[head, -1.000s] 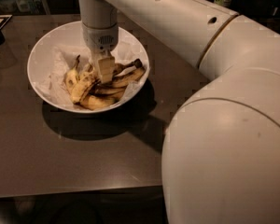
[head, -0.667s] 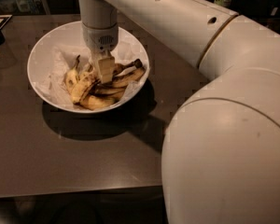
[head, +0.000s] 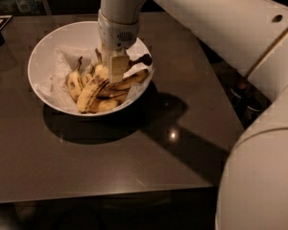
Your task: Pick banana from white bowl
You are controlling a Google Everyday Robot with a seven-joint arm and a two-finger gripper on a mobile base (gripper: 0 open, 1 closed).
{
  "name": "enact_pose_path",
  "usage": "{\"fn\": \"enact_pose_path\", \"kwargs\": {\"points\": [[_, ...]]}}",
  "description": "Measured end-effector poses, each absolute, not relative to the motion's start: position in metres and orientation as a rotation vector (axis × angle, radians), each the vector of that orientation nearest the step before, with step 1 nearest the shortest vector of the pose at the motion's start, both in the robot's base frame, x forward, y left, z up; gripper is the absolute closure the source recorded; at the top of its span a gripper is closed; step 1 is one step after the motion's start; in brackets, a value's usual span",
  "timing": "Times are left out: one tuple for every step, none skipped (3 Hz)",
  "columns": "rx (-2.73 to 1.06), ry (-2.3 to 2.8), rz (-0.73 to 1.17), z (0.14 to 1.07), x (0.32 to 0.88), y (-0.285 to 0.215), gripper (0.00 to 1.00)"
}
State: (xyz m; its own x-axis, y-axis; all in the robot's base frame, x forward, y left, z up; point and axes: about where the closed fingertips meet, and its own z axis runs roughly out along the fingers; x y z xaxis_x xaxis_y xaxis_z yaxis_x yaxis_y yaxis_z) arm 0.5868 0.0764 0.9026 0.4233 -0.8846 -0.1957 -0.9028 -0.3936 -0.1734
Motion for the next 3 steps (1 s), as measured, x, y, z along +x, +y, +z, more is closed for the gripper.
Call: {"fn": "enact_pose_path", "kwargs": {"points": [[-2.380,1.537,0.149,0.916,0.572,0.062,1.00],[-2.327,1.523,0.169,0.928,0.551,0.044,1.00],[-2.322,1.519,0.171,0.932,0.548,0.045,1.00]]}}
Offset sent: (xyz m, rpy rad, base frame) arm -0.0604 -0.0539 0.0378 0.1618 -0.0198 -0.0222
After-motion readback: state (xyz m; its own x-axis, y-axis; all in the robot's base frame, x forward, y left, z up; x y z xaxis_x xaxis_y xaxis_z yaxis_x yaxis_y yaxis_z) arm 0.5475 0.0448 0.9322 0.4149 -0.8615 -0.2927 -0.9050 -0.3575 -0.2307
